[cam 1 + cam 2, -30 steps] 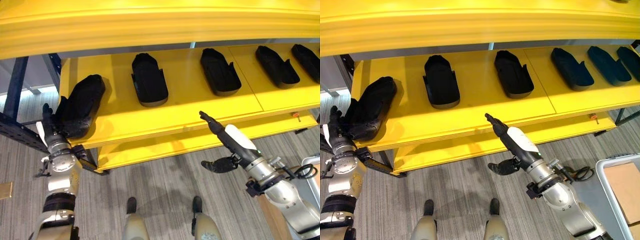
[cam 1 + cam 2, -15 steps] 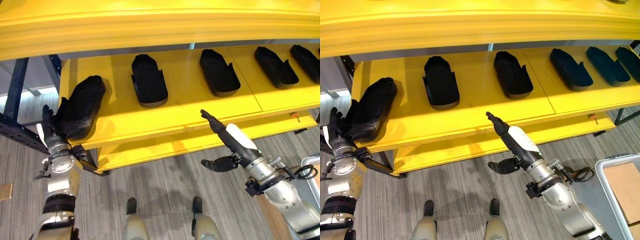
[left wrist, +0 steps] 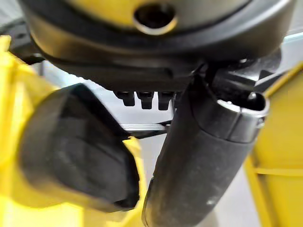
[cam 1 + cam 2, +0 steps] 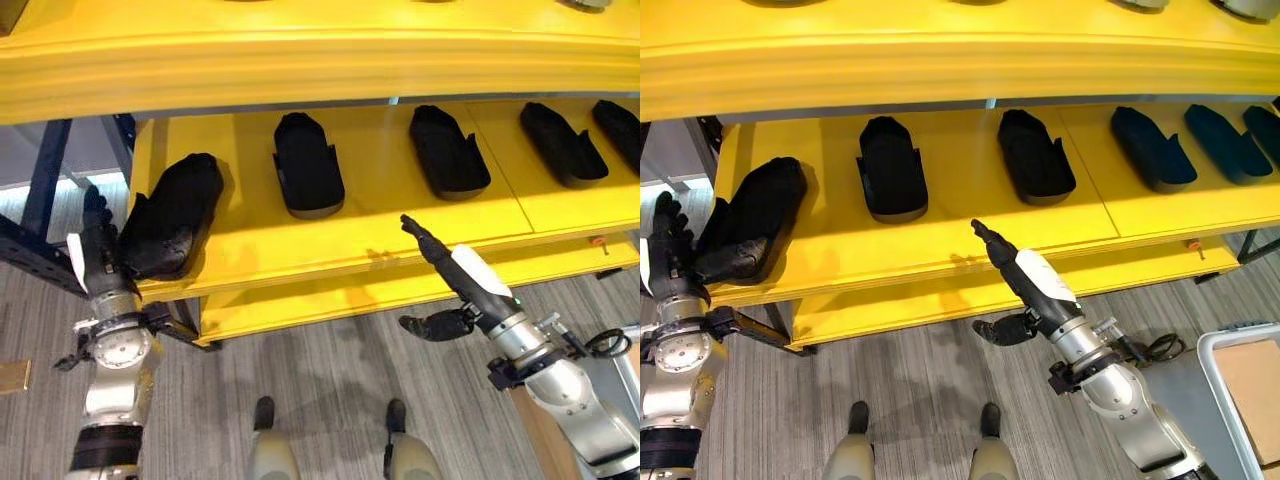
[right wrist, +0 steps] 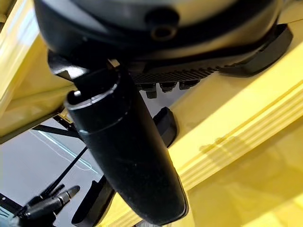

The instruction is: Move parts from the plastic box to the shelf.

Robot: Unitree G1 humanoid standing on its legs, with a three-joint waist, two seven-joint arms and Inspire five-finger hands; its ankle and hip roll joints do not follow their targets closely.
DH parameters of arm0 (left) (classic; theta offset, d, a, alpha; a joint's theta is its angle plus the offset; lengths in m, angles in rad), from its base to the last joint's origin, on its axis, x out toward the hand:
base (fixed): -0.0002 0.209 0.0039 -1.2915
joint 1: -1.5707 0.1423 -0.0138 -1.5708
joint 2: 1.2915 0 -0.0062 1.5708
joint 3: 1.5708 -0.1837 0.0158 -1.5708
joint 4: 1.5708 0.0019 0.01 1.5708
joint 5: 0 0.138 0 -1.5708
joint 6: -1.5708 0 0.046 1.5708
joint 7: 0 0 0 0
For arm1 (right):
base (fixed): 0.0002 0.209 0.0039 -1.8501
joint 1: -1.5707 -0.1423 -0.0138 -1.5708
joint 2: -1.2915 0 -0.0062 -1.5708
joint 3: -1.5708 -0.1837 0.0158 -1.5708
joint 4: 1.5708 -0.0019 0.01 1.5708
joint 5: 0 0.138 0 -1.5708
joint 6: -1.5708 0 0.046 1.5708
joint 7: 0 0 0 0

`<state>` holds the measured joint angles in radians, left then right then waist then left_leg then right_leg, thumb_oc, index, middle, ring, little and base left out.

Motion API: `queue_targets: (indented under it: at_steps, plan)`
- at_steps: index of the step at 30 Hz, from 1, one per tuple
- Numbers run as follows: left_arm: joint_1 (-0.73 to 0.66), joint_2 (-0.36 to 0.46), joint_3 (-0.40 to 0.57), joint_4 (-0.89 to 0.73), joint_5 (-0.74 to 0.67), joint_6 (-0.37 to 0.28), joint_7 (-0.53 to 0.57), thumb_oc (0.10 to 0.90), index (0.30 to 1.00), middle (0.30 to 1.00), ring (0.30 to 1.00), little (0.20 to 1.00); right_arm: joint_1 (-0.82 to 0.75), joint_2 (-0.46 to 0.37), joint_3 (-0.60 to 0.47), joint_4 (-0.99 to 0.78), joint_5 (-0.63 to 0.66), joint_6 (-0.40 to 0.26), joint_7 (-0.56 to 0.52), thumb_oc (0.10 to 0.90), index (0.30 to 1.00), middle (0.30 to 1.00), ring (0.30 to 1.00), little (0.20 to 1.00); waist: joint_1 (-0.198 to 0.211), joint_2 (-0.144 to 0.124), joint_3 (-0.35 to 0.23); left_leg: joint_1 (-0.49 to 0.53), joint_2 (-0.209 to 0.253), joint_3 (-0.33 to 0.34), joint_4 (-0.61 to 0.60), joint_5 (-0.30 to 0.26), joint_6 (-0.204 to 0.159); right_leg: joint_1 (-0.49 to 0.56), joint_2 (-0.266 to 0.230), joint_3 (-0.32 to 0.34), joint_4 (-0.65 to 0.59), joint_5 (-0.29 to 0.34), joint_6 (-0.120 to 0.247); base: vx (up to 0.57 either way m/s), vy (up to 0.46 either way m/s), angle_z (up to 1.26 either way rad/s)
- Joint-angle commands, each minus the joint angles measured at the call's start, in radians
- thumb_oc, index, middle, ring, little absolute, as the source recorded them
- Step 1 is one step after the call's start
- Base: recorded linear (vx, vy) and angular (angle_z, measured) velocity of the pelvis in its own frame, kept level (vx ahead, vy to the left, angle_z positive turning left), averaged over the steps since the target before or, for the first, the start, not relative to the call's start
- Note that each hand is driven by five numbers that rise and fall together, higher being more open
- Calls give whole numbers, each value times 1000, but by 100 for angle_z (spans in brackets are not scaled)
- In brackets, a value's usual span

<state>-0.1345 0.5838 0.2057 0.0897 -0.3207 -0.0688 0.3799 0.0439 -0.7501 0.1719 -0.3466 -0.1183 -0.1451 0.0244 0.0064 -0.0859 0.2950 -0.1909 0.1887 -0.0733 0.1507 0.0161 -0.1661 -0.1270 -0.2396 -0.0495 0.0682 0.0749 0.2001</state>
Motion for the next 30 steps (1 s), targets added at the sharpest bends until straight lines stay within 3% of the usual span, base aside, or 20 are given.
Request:
queue_targets:
  at_steps: [1,4,5,6,8,10,14,22,30]
  plan:
    - [-36,137,59,-61,117,-119,-8,900,1000,1000,1000,1000,-73,18,-73,-50,14,-70,-29,900,1000,1000,1000,1000,-9,-21,-87,-25,-13,-11,3,12,59,34,-24,-8,62,-82,-13,0,0,0]
    - [2,245,84,-70,265,-130,-20,900,1000,1000,1000,1000,-74,16,-74,-40,43,-86,-11,900,1000,1000,1000,1000,-9,-14,-89,-20,-13,-8,-1,11,58,36,-25,-7,62,-81,-11,0,0,0]
    - [1,246,84,-69,267,-130,-19,900,1000,1000,1000,1000,-75,18,-73,-40,43,-86,-11,900,1000,1000,1000,1000,-9,-16,-89,-19,-13,-8,-1,11,58,36,-25,-6,61,-82,-11,3,1,-3]
    - [8,305,83,-57,365,-123,-11,900,1000,1000,1000,1000,-68,13,-73,-42,49,-98,-7,900,1000,1000,1000,1000,-12,-14,-90,-20,-12,-7,0,11,57,37,-25,-6,61,-81,-11,3,0,-3]
    - [10,321,81,-48,379,-133,-10,900,1000,1000,1000,1000,-65,13,-73,-42,51,-104,-5,900,1000,1000,1000,1000,-12,-15,-91,-19,-13,-7,0,11,56,37,-25,-7,60,-82,-10,0,0,0]
    - [37,408,68,-46,494,-147,-43,900,1000,1000,1000,1000,-50,9,-81,-40,60,-119,-1,900,1000,1000,1000,1000,-15,-12,-92,-17,-13,-5,-1,10,54,38,-26,-5,59,-81,-8,0,0,0]
    - [71,485,49,-24,528,-186,-89,900,1000,1000,1000,1000,-22,3,-97,-42,66,-141,1,900,1000,1000,1000,1000,-21,-7,-93,-17,-11,-2,2,11,52,36,-27,-5,61,-78,-3,0,0,0]
    - [75,652,-107,79,692,-228,-130,900,1000,1000,1000,1000,22,-3,-104,-47,75,-183,-19,900,1000,1000,1000,1000,-33,-2,-85,-27,-10,1,16,10,46,29,-31,-3,64,-73,5,-7,2,-3]
    - [42,684,-221,149,723,-244,-157,900,1000,1000,1000,1000,43,-4,-108,-51,75,-201,-34,900,1000,1000,1000,1000,-39,-3,-71,-46,-7,-4,31,12,44,16,-32,-4,72,-71,7,-2,0,-1]
